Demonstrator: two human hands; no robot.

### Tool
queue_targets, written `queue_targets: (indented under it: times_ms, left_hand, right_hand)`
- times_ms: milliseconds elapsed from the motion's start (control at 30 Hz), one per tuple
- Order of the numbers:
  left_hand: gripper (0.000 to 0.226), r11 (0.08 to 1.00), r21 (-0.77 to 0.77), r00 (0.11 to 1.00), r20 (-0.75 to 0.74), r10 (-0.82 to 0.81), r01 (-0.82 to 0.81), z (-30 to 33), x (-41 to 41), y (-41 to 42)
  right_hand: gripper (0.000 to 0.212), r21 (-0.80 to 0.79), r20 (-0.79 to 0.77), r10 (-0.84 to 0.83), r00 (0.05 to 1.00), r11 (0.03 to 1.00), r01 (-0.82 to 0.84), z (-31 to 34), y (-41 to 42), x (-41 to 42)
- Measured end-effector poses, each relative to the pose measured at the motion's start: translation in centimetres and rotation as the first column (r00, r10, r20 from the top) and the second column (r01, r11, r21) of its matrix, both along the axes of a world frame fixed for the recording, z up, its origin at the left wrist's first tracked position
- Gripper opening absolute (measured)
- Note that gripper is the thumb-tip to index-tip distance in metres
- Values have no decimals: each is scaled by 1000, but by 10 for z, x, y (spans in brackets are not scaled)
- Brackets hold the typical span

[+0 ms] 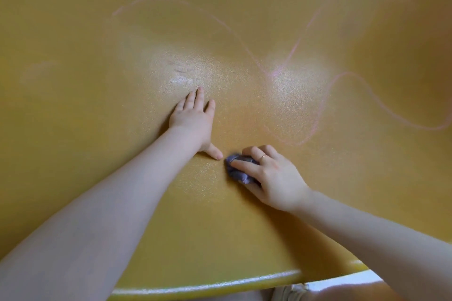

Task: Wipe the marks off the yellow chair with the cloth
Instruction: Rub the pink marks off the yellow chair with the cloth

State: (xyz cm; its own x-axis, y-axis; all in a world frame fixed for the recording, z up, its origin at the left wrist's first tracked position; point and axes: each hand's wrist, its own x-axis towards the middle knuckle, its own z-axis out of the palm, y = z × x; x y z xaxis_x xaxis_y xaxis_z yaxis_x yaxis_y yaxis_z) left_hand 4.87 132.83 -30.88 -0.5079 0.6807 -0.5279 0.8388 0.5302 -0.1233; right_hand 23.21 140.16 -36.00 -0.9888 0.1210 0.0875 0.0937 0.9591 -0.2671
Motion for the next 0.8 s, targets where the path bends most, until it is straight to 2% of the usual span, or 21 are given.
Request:
queue_targets:
  times_ms: [100, 267, 333, 400, 467, 533, 567, 700, 800]
  left_hand:
    - [131, 999, 17, 999, 17, -29, 29, -7, 11, -2]
    - [130, 998, 61, 999, 39, -32, 30, -11, 12, -5]
    - [131, 998, 56, 999, 40, -27, 25, -12, 12, -3]
    - [132, 998, 57, 999, 40, -19, 17, -12, 12, -1]
    - [132, 998, 58, 999, 46, -13, 11, -12, 13, 0]
    - [132, 998, 60, 999, 49, -7, 5, -13, 14, -1]
    - [132, 998, 58, 999, 50, -4, 1, -13, 14, -1]
    - [132, 999, 47, 998, 56, 8, -10, -9, 16, 1]
    - [131, 999, 34, 998, 58, 9, -11, -9, 17, 1]
  right_hand:
    - [29, 114, -86, 54, 995, 992, -44, -10, 19, -14]
    - [27, 169, -211, -292, 933, 929, 329, -13, 77, -74]
    - [27, 159, -152, -413, 898, 886, 435, -8, 92, -92]
    - [29, 131, -82, -467, 881, 871, 474, -7, 93, -97]
    - [41, 59, -65, -426, 902, 901, 430, -8, 76, -85]
    - [57, -53, -24, -319, 947, 947, 318, -7, 51, -59]
    - [57, -111, -7, -260, 966, 960, 258, -7, 39, -44]
    - [35, -88, -80, -115, 990, 990, 108, -8, 18, -11]
    - [28, -24, -108, -147, 983, 989, 145, -11, 35, -26]
